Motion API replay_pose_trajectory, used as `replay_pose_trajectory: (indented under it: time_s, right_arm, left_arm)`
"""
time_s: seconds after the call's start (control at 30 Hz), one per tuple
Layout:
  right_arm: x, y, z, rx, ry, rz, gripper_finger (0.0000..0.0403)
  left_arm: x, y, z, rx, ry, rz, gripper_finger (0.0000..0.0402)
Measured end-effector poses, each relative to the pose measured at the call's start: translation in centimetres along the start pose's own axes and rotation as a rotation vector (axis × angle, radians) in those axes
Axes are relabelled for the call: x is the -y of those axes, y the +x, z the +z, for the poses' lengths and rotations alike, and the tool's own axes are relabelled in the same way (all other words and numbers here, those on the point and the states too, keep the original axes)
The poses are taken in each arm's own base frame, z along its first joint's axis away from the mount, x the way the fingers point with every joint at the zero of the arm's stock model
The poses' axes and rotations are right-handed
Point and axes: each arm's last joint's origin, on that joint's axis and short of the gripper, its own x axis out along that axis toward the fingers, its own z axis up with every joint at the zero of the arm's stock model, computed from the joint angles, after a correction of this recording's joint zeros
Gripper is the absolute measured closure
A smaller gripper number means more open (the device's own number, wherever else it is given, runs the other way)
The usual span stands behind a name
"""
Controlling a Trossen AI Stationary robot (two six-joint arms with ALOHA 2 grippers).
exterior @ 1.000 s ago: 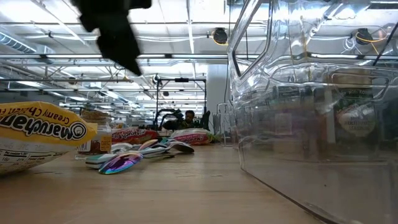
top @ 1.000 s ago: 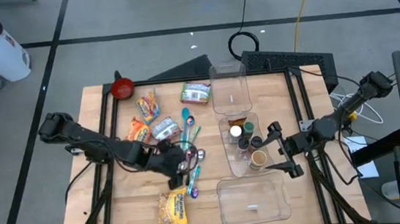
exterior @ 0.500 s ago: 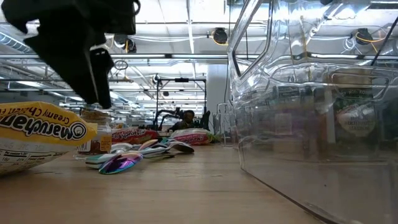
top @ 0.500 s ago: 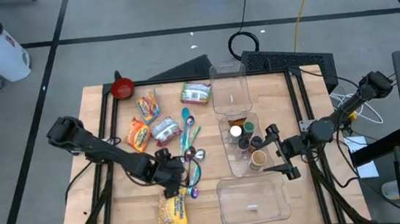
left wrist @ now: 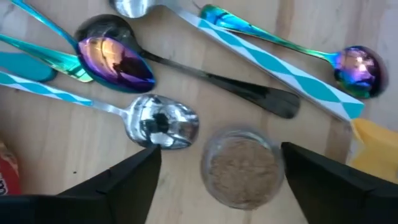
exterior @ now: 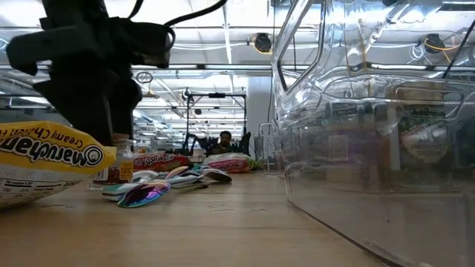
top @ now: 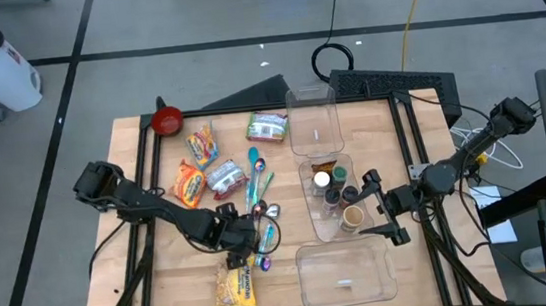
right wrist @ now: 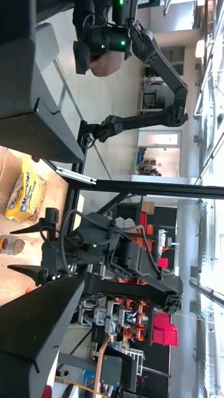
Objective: Pick & Place Food Item
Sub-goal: Put the yellow seasoning bottle into the middle transparent bin
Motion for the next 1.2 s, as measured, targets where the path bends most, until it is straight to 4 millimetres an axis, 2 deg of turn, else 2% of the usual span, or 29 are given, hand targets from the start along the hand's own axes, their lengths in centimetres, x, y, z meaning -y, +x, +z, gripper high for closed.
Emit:
replay_pose_trajectory:
  time_s: [0.33,0.43,0.6,0.73,0.9,1.0,1.2]
  right_arm:
    - [0.0,0.0,-0.1,-0.008,-0.002,0.000,0.0097]
    - [0.0,0.1,-0.2,-0.012,-0.003,-0.009,0.0097]
    - [-0.1,1.0,-1.0,-0.047,-0.017,-0.077,0.0097]
    - [-0.2,3.3,-1.3,-0.165,-0.055,-0.177,0.0097]
    - [0.0,7.3,-2.5,-0.328,-0.090,-0.245,0.0097]
    - [0.6,9.2,-3.6,-0.379,-0.096,-0.282,0.0097]
    - [2.9,11.9,-5.6,-0.430,-0.048,-0.322,0.0097]
  left_arm:
    - [-0.2,-0.2,0.1,-0.020,-0.004,-0.028,0.0221]
    - [-0.1,-1.1,0.8,-0.009,0.026,-0.038,0.0221]
    - [0.3,-4.4,3.4,0.090,0.035,-0.016,0.0221]
    - [0.5,-7.6,6.3,0.223,0.067,-0.007,0.0221]
    - [0.3,-10.8,9.0,0.350,0.141,-0.022,0.0221]
    - [-0.1,-11.6,9.7,0.385,0.165,-0.002,0.0221]
    - [-0.1,-11.8,9.8,0.397,0.183,0.021,0.0221]
